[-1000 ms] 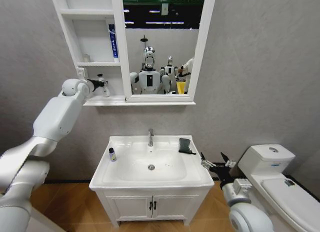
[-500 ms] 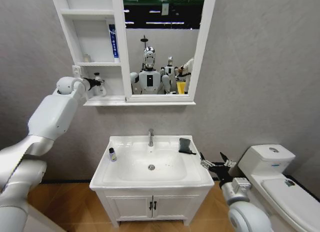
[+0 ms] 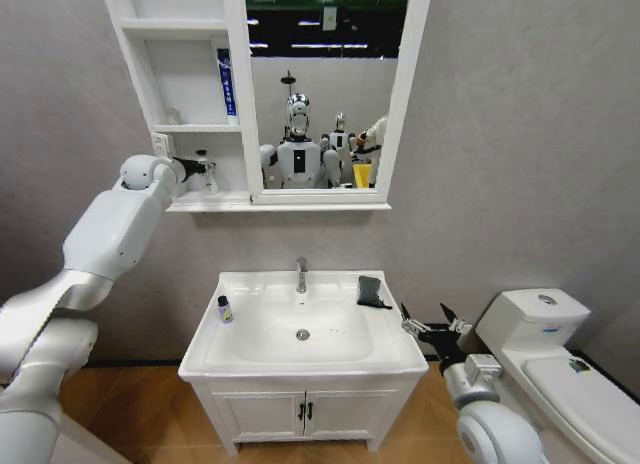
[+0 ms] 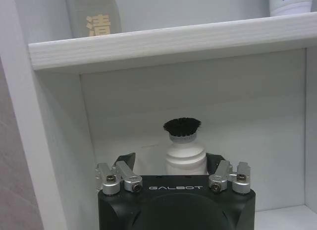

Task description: Move facial cleanser and shampoo from washbasin to cabinet, then wipe washbasin with towel.

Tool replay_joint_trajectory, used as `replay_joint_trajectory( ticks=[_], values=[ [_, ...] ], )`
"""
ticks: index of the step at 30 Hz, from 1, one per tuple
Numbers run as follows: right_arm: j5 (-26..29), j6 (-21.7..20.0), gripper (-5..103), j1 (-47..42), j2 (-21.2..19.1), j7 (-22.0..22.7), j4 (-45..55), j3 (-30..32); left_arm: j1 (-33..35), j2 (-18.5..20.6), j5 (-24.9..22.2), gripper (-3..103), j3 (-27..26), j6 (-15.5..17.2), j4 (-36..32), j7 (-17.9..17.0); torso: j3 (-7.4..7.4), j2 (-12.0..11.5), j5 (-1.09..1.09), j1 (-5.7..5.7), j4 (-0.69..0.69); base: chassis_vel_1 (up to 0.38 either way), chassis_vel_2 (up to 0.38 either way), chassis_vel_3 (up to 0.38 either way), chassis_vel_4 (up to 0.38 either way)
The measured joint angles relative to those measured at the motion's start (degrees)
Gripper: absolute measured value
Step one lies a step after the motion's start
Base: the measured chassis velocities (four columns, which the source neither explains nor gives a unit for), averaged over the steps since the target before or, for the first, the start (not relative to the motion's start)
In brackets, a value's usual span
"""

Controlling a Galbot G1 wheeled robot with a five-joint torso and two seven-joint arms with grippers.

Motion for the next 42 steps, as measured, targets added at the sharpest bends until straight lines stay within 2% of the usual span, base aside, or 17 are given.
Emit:
replay_joint_trajectory(
  ticks=[7, 18, 20, 21, 23, 24, 26, 29, 30, 31, 35, 36, 37, 38, 39, 41, 42],
  values=[
    [-0.35, 0.0, 100, -0.45, 0.3, -0.04, 0.53, -0.21, 0.1, 0.41, -1.39, 98, -1.14, 0.12, -1.6, -0.98, 0.0, 0.0, 0.01, 0.0, -0.01, 0.0, 0.0, 0.0, 0.0],
    [-0.35, -0.08, 100, -0.92, 0.12, 0.09, 1.51, 0.05, 5.73, 5.64, -5.92, 100, -4.9, 3.03, -13.81, -5.44, 0.0, 0.0, -0.02, 0.0, -0.01, 0.0, 0.0, 0.0, 0.0],
    [-0.38, -0.14, 100, -1.0, 0.25, 0.14, 1.6, 0.02, 9.99, 9.44, -8.19, 100, -6.89, 3.28, -21.93, -8.46, 0.0, 0.0, 0.0, 0.0, 0.01, 0.0, 0.0, 0.0, 0.0],
    [-0.38, -0.14, 100, -1.0, 0.25, 0.14, 1.6, 0.02, 9.99, 9.44, -8.19, 100, -6.89, 3.28, -21.93, -8.46, 0.0, 0.0, 0.0, 0.0, 0.01, 0.0, 0.0, 0.0, 0.0],
    [-0.35, -0.29, 100, -1.04, 0.5, 0.18, 1.7, -0.24, 16.83, 12.84, -11.85, 100, -10.67, 3.91, -30.89, -13.92, -0.01, 0.0, 0.01, 0.0, 0.0, 0.0, 0.0, 0.0, 0.0],
    [-0.35, -0.29, 100, -1.04, 0.5, 0.18, 1.7, -0.24, 16.83, 12.84, -11.85, 100, -10.67, 3.91, -30.89, -13.92, -0.01, 0.0, 0.01, 0.0, 0.0, 0.0, 0.0, 0.0, 0.0],
    [-0.16, -0.58, 100, -0.89, 0.64, 0.38, 1.7, -0.58, 22.76, 14.58, -14.22, 100, -13.45, 4.14, -37.0, -18.74, -0.01, 0.0, -0.04, -0.01, 0.01, 0.0, 0.0, 0.0, 0.0],
    [-0.2, -0.62, 100, -0.8, 0.7, 0.45, 1.65, -0.64, 25.43, 15.29, -14.66, 100, -14.9, 4.01, -39.82, -20.11, 0.0, 0.0, -0.04, 0.0, 0.0, 0.0, 0.0, 0.0, 0.0],
    [-0.25, -0.64, 100, -0.86, 0.85, 0.52, 1.62, -0.65, 31.58, 16.18, -14.36, 100, -18.18, 3.34, -45.02, -21.63, -0.01, 0.01, 0.05, 0.0, -0.02, 0.0, 0.0, 0.0, 0.0],
    [-0.32, -0.65, 100, -1.19, 1.01, 0.55, 1.68, -0.58, 38.74, 16.24, -12.51, 100, -21.87, 2.66, -48.48, -21.99, -0.01, 0.0, -0.02, -0.01, 0.0, 0.0, 0.0, 0.0, 0.0],
    [-0.56, -0.6, 100, -1.79, 1.19, 0.6, 1.86, -0.38, 47.31, 14.9, -8.53, 100, -26.07, 0.32, -49.81, -21.01, -0.01, 0.0, 0.01, -0.01, 0.0, 0.0, 0.0, 0.0, 0.0],
    [-0.68, -0.55, 100, -2.09, 1.22, 0.67, 2.0, -0.33, 51.71, 13.37, -4.85, 100, -27.8, -3.0, -49.49, -19.65, -0.01, 0.0, 0.0, -0.01, 0.01, 0.0, 0.0, 0.0, 0.0],
    [-0.68, -0.55, 100, -2.09, 1.22, 0.67, 2.0, -0.33, 51.71, 13.37, -4.85, 100, -27.8, -3.0, -49.49, -19.65, -0.01, 0.0, 0.0, -0.01, 0.01, 0.0, 0.0, 0.0, 0.0],
    [-0.79, -0.5, 100, -2.36, 1.25, 0.75, 2.21, -0.29, 56.41, 10.68, -0.79, 100, -29.25, -7.66, -48.63, -18.57, -0.01, 0.01, 0.0, -0.01, 0.0, 0.0, 0.0, 0.0, 0.0],
    [-0.81, -0.49, 100, -2.47, 1.26, 0.83, 2.37, -0.26, 58.96, 9.0, 0.72, 100, -29.7, -9.73, -48.32, -18.07, -0.01, 0.0, 0.01, 0.0, -0.02, 0.0, 0.0, 0.0, 0.0],
    [-0.82, -0.49, 100, -2.56, 1.29, 0.9, 2.52, -0.23, 60.9, 7.46, 1.95, 100, -29.99, -10.96, -48.13, -17.55, 0.0, 0.0, 0.01, 0.0, -0.01, 0.0, 0.0, 0.0, 0.0],
    [-0.83, -0.49, 100, -2.77, 1.35, 0.99, 2.86, -0.18, 64.28, 4.12, 4.94, 100, -30.18, -12.98, -47.68, -15.95, 0.0, 0.0, -0.02, 0.0, 0.0, 0.0, 0.0, 0.0, 0.0]
  ],
)
